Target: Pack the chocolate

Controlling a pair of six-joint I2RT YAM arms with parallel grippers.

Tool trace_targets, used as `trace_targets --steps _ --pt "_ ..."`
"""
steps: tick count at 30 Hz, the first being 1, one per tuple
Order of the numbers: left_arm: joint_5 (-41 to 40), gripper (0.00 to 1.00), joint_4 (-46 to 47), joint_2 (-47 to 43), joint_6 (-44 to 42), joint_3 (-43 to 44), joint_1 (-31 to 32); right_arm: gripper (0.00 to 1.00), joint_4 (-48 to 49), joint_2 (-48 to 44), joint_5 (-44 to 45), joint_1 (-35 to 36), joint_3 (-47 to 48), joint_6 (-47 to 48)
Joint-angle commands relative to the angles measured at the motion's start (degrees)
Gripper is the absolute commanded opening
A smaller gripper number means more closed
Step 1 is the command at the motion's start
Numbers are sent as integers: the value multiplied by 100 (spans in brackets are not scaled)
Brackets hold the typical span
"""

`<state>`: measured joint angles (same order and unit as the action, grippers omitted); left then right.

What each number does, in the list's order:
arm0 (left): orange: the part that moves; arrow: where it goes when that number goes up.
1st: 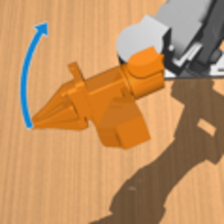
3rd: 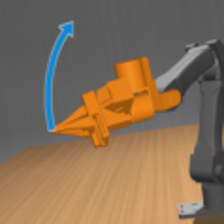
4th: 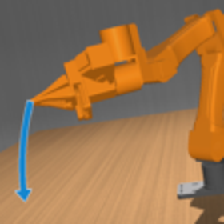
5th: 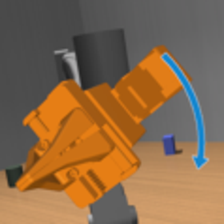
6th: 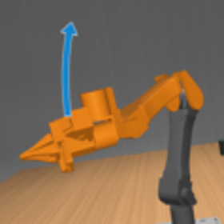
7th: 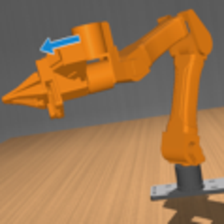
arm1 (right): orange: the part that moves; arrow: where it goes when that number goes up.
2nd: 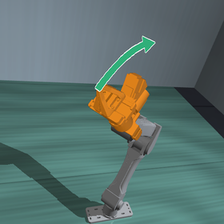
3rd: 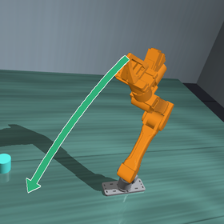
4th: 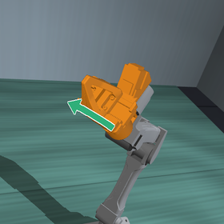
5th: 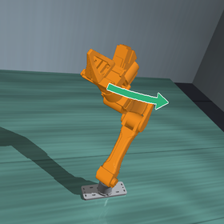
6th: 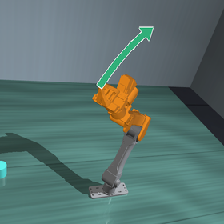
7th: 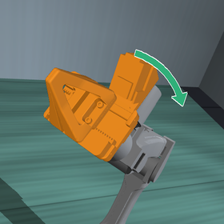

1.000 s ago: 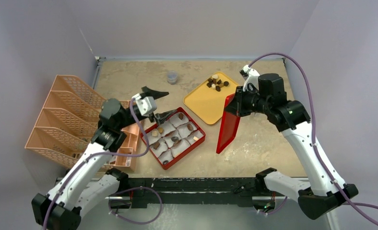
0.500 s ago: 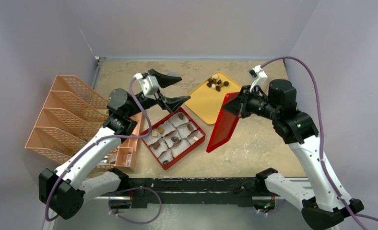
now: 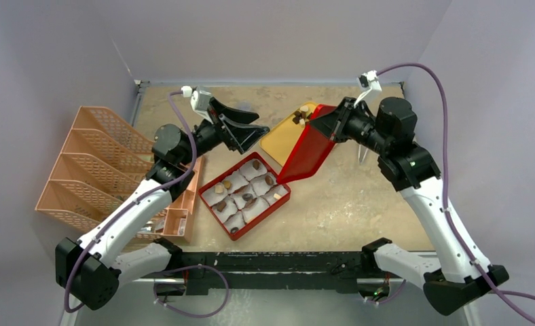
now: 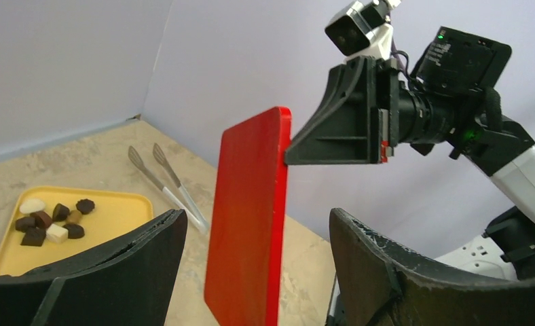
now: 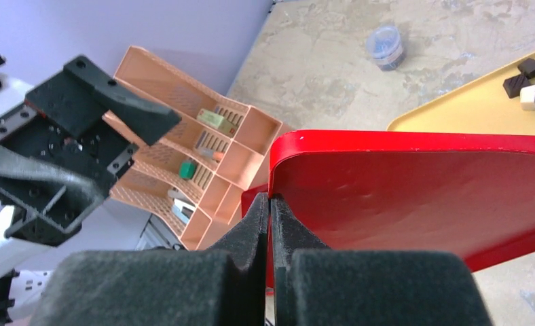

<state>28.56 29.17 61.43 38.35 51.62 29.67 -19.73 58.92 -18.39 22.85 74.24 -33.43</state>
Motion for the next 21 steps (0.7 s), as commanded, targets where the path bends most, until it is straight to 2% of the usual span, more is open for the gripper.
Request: trace_targets --steps 1,9,21 --pt "272 77 646 -25 365 -219 36 0 919 206 139 12 363 -236" --pt "143 77 306 229 -320 -352 71 0 1359 523 170 15 463 -477" --pt "29 75 508 997 -515 -88 294 0 1711 935 195 38 650 -678"
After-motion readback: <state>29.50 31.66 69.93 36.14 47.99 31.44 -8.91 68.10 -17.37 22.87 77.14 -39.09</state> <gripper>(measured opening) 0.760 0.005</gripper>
